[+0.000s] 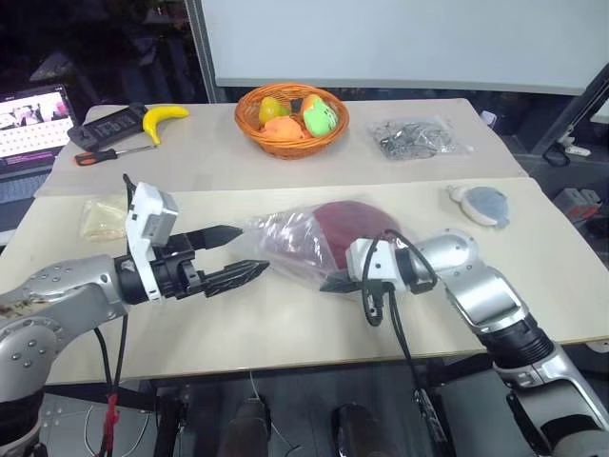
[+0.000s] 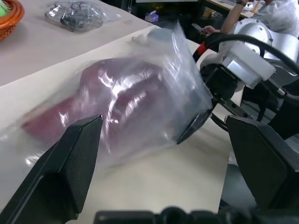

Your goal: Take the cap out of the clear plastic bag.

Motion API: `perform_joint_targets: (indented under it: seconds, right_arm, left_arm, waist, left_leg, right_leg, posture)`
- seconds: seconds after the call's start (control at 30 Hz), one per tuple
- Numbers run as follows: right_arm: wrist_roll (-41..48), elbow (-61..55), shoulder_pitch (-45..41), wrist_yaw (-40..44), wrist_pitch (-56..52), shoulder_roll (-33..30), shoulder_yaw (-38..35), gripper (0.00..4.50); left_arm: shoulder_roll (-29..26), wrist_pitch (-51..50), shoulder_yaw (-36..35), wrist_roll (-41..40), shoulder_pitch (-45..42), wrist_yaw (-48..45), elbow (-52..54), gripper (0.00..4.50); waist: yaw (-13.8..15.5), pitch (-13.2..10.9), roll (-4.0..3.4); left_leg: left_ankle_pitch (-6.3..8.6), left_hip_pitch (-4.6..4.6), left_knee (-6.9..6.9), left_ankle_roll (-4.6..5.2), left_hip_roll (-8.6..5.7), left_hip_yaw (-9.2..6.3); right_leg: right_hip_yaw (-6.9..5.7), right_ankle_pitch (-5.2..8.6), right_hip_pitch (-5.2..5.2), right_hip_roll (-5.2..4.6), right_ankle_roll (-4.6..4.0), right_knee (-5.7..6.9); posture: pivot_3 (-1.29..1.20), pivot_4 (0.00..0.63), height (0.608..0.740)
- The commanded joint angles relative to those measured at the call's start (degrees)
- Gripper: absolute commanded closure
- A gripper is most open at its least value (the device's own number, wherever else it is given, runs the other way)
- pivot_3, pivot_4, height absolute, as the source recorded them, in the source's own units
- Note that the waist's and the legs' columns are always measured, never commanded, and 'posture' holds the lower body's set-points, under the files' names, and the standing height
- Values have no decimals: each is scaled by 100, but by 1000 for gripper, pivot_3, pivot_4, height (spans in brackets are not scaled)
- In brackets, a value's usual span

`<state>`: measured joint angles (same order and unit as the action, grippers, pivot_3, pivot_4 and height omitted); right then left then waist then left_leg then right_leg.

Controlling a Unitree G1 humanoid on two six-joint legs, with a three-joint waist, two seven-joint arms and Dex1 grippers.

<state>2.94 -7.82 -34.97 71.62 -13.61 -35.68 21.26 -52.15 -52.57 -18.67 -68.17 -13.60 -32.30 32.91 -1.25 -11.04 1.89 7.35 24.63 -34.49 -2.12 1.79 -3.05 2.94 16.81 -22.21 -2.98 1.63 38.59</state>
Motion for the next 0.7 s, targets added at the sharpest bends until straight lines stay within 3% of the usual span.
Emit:
perform_joint_targets:
  seconds: [0.03,0.1,0.2,0.33,0.5,0.7]
  right_arm:
    - [-411,-53,189,334,717,-408,387,4456]
    - [-723,66,297,494,1247,-731,587,4456]
    - [-1474,775,314,509,2899,-1329,923,4456]
    - [-1772,1429,-9,691,5018,-1708,1209,4456]
    - [-2279,2652,-775,109,7558,-1497,1483,4456]
    - [-3356,4363,-1947,-839,9507,-1086,1599,4456]
  left_arm:
    - [-15,55,19,-4,-137,-63,29,0]
    - [-16,55,29,-2,-154,-71,18,0]
    - [-39,48,54,10,-165,-125,-12,0]
    - [-76,27,138,41,-258,-283,-109,0]
    - [-40,28,275,138,-375,-391,-226,0]
    - [-4,3,292,121,-312,-385,-167,0]
  waist:
    - [11,0,0]
    - [41,0,0]
    - [45,0,-1]
    - [67,4,6]
    - [52,4,6]
    - [22,5,7]
  left_leg:
    - [0,0,2,0,0,0]
    - [0,2,3,0,-3,2]
    - [2,2,1,-1,-6,6]
    - [2,-10,-2,-1,-4,5]
    - [3,-45,-10,0,-2,4]
    - [4,-61,-11,1,-2,3]
  right_leg:
    - [0,0,-2,0,0,-1]
    - [1,1,-2,-2,1,-5]
    - [2,1,0,-6,3,-12]
    - [0,3,16,-4,7,-14]
    - [-7,6,78,-6,37,-54]
    - [-6,-12,93,-8,16,-55]
  posture:
    - [0,150,740]
    - [0,150,740]
    - [0,150,740]
    - [0,150,740]
    - [0,150,740]
    - [0,150,740]
